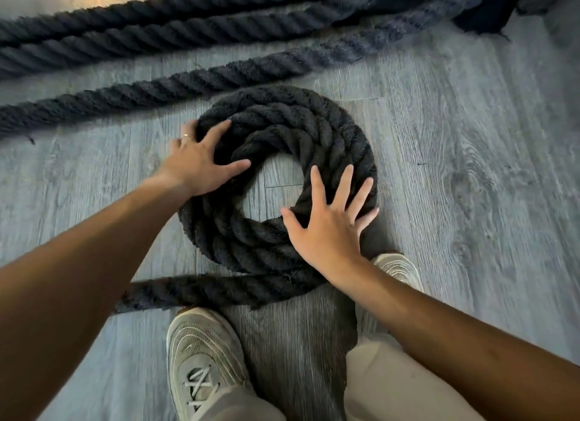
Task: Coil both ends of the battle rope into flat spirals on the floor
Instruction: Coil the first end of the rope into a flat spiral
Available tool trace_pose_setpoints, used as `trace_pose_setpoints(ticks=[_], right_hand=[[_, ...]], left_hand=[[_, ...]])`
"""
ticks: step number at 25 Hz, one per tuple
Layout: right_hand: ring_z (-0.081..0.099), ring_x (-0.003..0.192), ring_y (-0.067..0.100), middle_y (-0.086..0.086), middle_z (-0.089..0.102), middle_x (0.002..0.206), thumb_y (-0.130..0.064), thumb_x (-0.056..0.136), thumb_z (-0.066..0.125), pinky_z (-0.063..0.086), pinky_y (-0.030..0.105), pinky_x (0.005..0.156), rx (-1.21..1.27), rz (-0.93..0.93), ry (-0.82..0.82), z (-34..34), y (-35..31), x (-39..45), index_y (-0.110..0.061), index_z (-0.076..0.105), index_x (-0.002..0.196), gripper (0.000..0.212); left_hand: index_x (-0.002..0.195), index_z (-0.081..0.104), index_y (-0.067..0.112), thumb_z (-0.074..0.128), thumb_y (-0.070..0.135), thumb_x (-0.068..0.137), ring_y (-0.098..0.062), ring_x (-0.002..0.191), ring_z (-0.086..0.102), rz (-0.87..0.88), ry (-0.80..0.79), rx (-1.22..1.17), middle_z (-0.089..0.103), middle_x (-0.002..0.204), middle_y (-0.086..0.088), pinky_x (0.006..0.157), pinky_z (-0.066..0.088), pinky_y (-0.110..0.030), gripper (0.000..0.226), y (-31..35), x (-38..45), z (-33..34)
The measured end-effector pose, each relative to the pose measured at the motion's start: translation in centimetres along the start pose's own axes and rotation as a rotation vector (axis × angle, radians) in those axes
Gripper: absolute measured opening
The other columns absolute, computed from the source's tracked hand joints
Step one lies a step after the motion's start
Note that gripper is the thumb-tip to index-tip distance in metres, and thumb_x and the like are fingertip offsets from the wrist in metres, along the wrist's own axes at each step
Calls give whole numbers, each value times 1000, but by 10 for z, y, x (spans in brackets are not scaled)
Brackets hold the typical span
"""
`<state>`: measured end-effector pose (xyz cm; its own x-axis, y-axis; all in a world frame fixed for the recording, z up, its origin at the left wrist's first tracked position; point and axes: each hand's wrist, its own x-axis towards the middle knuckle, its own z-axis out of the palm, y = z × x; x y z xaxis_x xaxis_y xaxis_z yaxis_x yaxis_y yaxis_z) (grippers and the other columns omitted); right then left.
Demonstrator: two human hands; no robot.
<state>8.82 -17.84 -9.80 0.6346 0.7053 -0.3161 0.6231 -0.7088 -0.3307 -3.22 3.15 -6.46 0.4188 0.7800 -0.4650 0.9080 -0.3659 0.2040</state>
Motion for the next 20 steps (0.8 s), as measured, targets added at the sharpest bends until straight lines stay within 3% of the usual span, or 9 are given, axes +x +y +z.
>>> trace_pose_setpoints(ticks=[4,7,10,14,16,17,20], right_hand=[[-28,149,39,13,-27,165,-70,90,40,-6,77,109,0,-70,11,5,4,13,-38,-1,161,88],[-30,150,33,8,-32,165,-70,91,42,-12,73,110,-36,-184,-61,-10,17,43,-43,-2,160,86],[-29,151,21,-4,-28,166,-65,91,55,-11,69,116,-117,-379,-211,-51,28,97,-54,4,157,84],[-24,153,21,-11,-14,170,-39,90,71,-11,59,121,-191,-473,-328,-84,17,143,-61,20,152,83],[-22,154,26,-7,-11,171,-37,95,64,-13,60,120,-161,-432,-217,-76,12,131,-58,21,153,76],[-20,154,31,-3,-12,171,-45,97,57,-14,63,118,-143,-365,-106,-67,13,116,-55,18,155,71],[-20,150,47,12,-16,169,-71,91,41,-14,71,113,-64,-17,91,-29,21,45,-45,7,159,80]], left_hand=[[147,-5,67,37,94,72,-55,137,31,-6,-20,95,-10,169,-3,103,41,-55,90,-3,9,10],[149,-6,64,34,97,69,-54,131,42,-164,-1,41,-10,169,-3,95,47,-53,96,-4,-4,13],[154,-12,53,38,93,73,-54,128,48,-313,-17,-23,-11,167,-20,93,47,-49,103,8,-36,26],[159,-11,36,42,85,80,-55,124,52,-326,-20,-70,2,159,-41,101,44,-50,107,22,-94,60],[160,3,34,38,88,78,-57,127,46,-347,19,-20,8,159,-38,102,43,-57,104,20,-92,60],[158,10,34,36,89,78,-57,129,42,-340,55,27,9,160,-34,101,44,-60,100,16,-83,54],[155,14,42,42,85,81,-55,139,29,-196,136,20,6,163,-27,107,37,-61,89,4,-35,21]])
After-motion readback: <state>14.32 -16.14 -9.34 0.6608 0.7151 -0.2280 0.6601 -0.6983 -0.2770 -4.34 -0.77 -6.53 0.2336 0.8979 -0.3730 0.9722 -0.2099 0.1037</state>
